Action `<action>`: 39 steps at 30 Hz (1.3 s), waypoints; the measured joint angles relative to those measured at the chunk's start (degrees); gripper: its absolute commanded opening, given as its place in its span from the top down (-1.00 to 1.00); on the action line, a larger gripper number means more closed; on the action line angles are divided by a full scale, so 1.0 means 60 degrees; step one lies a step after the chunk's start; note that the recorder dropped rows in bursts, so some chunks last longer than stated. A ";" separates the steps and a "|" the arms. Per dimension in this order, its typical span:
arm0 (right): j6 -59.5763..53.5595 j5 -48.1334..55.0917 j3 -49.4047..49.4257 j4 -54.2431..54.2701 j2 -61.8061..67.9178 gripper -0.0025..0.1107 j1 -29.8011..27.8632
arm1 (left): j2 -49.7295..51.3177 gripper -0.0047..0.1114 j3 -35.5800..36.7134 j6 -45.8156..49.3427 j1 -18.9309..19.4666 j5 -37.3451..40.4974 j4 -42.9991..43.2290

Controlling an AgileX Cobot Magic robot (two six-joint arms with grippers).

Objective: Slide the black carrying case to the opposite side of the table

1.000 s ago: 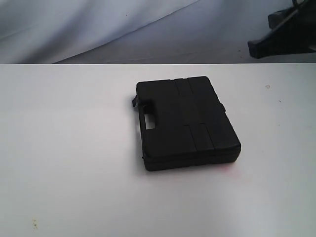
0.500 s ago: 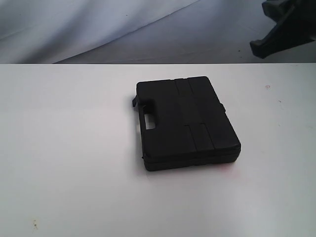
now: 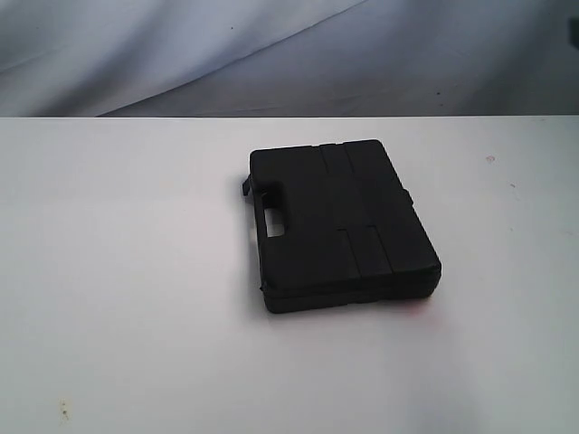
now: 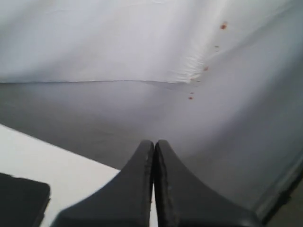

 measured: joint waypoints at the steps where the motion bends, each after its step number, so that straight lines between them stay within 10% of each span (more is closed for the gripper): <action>1: 0.0000 -0.0042 0.0141 0.0077 -0.0301 0.96 -0.0292 | 0.0000 0.92 0.0000 0.0000 0.0000 0.0000 0.0000; 24: 0.0211 0.0881 0.5898 0.1210 -0.9999 0.96 -0.1021 | 0.0000 0.92 0.0000 0.0000 0.0000 0.0000 0.0000; 39: 0.0236 0.2883 0.6317 0.2276 -1.0505 0.96 -0.1021 | 0.0000 0.92 0.0000 0.0000 0.0000 0.0000 0.0000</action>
